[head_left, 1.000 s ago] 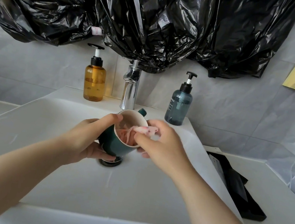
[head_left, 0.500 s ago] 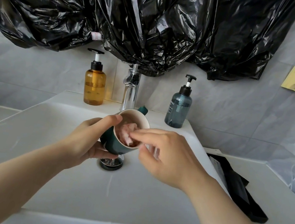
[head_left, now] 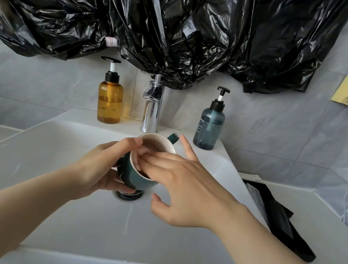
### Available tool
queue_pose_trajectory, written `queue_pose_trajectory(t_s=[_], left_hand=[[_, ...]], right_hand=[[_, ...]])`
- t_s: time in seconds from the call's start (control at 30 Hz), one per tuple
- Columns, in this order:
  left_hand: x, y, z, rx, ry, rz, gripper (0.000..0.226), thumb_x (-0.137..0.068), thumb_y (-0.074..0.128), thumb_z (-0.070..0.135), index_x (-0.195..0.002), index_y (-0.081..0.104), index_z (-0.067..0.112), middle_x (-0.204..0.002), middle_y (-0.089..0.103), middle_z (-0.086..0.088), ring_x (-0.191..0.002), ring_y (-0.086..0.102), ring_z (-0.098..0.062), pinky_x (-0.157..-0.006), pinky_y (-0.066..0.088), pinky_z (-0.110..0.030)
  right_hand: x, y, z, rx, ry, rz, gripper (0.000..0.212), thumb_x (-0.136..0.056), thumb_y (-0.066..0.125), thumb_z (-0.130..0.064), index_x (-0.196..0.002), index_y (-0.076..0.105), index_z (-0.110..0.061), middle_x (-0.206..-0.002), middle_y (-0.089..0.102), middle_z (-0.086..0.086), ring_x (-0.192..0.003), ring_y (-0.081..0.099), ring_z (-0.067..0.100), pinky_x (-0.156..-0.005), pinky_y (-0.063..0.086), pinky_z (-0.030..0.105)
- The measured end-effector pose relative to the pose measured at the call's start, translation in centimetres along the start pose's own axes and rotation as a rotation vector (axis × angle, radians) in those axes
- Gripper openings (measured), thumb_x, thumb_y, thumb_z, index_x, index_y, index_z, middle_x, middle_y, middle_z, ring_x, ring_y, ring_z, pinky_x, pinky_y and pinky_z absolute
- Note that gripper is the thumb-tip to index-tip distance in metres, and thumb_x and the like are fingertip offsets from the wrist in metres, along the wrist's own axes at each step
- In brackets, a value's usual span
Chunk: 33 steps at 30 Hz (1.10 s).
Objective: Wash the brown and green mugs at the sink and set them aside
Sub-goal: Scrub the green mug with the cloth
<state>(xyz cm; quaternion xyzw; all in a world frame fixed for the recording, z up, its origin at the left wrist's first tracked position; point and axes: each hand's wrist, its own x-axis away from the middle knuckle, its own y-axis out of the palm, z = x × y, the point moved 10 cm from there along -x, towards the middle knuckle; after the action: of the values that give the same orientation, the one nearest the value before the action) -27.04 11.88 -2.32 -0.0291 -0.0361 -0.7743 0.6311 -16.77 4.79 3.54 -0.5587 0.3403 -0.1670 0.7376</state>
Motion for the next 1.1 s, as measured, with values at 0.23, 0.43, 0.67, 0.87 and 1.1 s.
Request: queue_pose_trajectory(t_s=[0.23,0.43,0.67,0.87,1.1], left_hand=[[0.1,0.2,-0.6,-0.057,-0.045,-0.008,0.04,-0.087,0.064,0.05,-0.107,0.071,0.017,-0.113,0.067,-0.023,-0.091,0.072,-0.039,-0.072,0.061,-0.045],[0.3,-0.5,0.2,-0.045,0.002,0.05,0.055,-0.063,0.073,0.053,-0.104,0.069,0.017,-0.11,0.069,-0.02,-0.081,0.075,-0.033,-0.067,0.062,-0.044],[0.2,-0.5,0.1,-0.036,0.006,0.051,0.062,-0.059,0.071,0.052,-0.109,0.066,0.015,-0.111,0.067,-0.019,-0.076,0.074,-0.031,-0.063,0.061,-0.041],[0.2,-0.3,-0.2,-0.07,-0.012,0.024,0.067,-0.057,0.074,0.055,-0.11,0.066,0.016,-0.111,0.068,-0.018,-0.082,0.075,-0.033,-0.067,0.061,-0.043],[0.2,-0.7,0.1,-0.068,0.002,0.086,0.043,-0.082,0.074,0.042,-0.109,0.065,0.011,-0.111,0.066,-0.022,-0.081,0.074,-0.034,-0.066,0.061,-0.043]], right_hand=[[-0.1,0.9,0.1,0.123,0.032,-0.119,0.069,-0.082,0.056,-0.038,-0.146,0.032,-0.028,-0.123,0.058,-0.014,-0.111,0.055,0.017,-0.12,0.0,0.053],[-1.2,1.3,0.3,0.199,0.144,-0.094,0.055,-0.081,0.059,-0.035,-0.131,0.046,-0.017,-0.114,0.061,-0.004,-0.106,0.051,0.021,-0.099,0.022,0.041],[-0.8,2.1,1.2,0.066,0.149,-0.121,0.027,-0.083,0.058,-0.033,-0.104,0.063,-0.018,-0.085,0.06,-0.005,-0.108,0.043,0.016,-0.119,0.0,0.049],[0.1,2.3,0.7,-0.116,0.169,-0.128,0.08,-0.082,0.063,-0.031,-0.151,0.024,-0.026,-0.151,0.033,-0.009,-0.143,0.013,0.009,-0.119,-0.01,0.052],[-0.8,2.4,0.6,0.063,0.179,-0.144,0.05,-0.081,0.061,-0.037,-0.127,0.053,-0.016,-0.107,0.061,0.0,-0.116,0.044,0.019,-0.119,0.001,0.054]])
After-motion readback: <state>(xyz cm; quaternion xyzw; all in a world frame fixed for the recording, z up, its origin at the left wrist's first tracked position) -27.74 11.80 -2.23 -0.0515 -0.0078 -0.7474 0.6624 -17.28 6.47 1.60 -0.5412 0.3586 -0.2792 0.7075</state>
